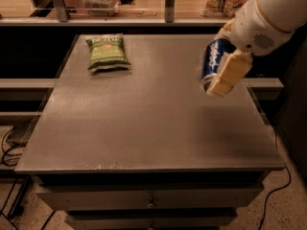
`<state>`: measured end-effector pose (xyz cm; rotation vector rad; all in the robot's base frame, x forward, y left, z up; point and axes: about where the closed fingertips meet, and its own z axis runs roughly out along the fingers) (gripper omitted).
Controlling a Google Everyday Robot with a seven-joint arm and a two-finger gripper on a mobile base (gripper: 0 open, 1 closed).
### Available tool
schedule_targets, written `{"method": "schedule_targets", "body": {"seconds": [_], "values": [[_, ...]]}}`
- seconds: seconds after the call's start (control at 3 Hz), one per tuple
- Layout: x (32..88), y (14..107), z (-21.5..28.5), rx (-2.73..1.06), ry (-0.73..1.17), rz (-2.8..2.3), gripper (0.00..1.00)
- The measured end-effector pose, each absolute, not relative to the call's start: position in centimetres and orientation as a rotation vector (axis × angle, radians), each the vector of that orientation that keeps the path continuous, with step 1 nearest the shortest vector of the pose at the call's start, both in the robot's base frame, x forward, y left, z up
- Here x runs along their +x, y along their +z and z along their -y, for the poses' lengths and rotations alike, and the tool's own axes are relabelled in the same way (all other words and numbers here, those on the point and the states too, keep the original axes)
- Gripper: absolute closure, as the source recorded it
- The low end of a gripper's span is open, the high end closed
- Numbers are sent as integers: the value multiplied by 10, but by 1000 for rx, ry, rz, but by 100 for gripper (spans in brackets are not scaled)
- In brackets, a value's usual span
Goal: Move pepsi can near green jalapeno chip bag
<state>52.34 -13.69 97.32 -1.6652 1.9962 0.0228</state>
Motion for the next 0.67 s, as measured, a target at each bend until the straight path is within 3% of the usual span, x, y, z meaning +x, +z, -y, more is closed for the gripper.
{"method": "schedule_targets", "body": {"seconds": [0.67], "values": [[530,978,118,-1639,89,-1957,100]]}}
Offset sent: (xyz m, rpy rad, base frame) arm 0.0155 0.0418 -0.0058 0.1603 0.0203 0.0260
